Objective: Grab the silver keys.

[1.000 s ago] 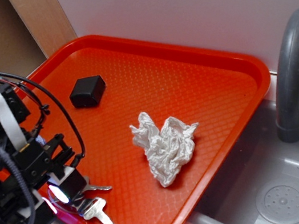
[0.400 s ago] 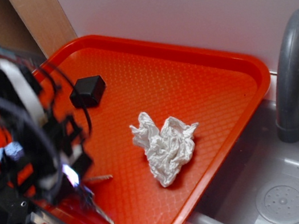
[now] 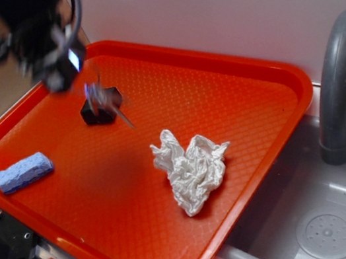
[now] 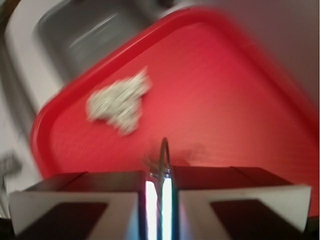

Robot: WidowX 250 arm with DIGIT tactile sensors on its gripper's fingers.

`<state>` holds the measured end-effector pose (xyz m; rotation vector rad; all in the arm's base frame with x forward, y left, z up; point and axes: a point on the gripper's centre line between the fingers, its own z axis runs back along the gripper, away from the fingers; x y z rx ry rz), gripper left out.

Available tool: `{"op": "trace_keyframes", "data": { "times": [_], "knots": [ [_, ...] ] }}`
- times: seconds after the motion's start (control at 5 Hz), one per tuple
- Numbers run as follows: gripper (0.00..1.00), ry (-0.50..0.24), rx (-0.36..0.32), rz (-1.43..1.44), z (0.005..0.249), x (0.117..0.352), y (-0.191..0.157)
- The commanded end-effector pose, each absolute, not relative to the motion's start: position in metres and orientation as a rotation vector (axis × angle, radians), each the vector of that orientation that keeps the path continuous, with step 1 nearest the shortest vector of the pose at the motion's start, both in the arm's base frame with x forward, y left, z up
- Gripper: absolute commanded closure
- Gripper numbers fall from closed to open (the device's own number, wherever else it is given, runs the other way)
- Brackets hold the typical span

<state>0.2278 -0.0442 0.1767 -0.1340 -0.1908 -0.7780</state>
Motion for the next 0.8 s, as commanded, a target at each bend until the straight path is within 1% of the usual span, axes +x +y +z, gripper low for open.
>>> {"op": "trace_keyframes", "data": {
  "times": [0.0, 0.2, 0.4, 0.6],
  "knots": [
    [1.00, -0.108, 0.108, -0.267, 0.280, 0.221, -0.007],
    [1.00, -0.088, 0.133, -0.018, 0.290, 0.209, 0.014],
    [1.00, -0.052, 0.122, 0.231, 0.291, 0.201, 0.013],
    [1.00, -0.060, 0.139, 0.278, 0.291, 0.195, 0.011]
  ]
}}
